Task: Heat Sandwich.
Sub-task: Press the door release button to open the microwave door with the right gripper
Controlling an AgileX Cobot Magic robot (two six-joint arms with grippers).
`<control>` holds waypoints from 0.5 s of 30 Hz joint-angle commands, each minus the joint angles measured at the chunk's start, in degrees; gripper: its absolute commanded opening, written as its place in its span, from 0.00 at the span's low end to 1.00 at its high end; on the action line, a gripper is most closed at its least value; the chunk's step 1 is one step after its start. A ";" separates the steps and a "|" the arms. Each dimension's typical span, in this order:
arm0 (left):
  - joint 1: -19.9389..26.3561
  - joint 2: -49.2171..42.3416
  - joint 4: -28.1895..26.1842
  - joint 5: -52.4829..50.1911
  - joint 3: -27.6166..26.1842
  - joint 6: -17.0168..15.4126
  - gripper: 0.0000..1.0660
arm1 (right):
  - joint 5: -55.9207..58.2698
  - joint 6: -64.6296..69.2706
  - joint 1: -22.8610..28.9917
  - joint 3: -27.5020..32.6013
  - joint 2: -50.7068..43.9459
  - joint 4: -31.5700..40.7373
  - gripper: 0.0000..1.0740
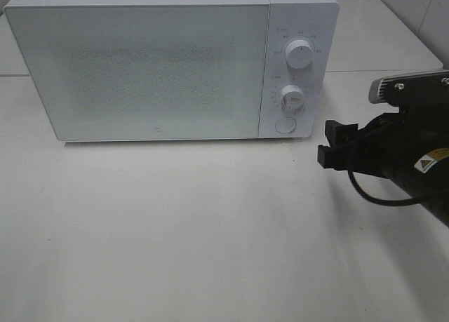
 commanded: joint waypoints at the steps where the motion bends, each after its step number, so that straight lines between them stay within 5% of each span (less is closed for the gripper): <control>1: 0.11 -0.29 -0.34 -0.80 0.11 0.11 0.94 | -5.90 -1.03 4.70 -0.17 2.52 4.98 0.70; 15: 0.11 -0.29 -0.34 -0.80 0.11 0.11 0.94 | -13.75 -0.97 21.03 -0.34 8.08 21.03 0.70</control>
